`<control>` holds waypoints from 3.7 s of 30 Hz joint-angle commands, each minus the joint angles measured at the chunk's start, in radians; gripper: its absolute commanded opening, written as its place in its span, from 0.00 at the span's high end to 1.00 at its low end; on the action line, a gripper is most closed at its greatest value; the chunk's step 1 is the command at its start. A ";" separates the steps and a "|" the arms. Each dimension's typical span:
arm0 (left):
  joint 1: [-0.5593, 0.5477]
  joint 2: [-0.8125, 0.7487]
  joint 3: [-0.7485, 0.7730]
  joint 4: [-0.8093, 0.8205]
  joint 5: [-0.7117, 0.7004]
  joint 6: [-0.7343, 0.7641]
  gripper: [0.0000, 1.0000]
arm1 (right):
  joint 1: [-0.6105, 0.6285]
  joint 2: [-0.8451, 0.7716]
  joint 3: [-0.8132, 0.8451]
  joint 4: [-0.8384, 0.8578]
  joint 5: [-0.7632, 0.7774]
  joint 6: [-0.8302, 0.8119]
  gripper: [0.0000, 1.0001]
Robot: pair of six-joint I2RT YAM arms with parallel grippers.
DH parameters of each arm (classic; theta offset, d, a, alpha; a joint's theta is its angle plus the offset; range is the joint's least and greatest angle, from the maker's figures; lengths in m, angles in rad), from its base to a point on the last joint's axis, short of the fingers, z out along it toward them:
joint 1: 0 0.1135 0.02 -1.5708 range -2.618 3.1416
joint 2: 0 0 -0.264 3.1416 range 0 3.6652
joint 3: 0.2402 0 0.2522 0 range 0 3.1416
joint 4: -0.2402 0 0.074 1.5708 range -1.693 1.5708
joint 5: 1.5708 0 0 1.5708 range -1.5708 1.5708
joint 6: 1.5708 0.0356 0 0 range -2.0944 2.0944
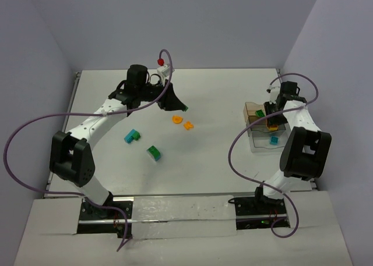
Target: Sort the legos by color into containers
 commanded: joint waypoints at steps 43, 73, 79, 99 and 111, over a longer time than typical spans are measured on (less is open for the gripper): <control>0.071 0.024 -0.217 0.782 0.204 -1.040 1.00 | 0.763 -0.216 0.402 -0.028 -0.451 0.145 0.15; 0.056 0.038 -0.247 0.849 0.221 -1.086 1.00 | 0.885 -0.079 0.496 -0.014 -0.297 0.148 0.48; 0.056 0.045 -0.247 0.874 0.223 -1.107 1.00 | 0.896 -0.079 0.485 -0.018 -0.309 0.141 0.44; 0.055 0.041 -0.264 0.904 0.229 -1.115 0.84 | 0.906 -0.092 0.458 0.024 -0.289 0.151 0.86; 0.157 -0.015 -0.222 0.633 0.155 -0.882 0.01 | 0.801 -0.241 0.334 -0.017 -0.273 0.132 1.00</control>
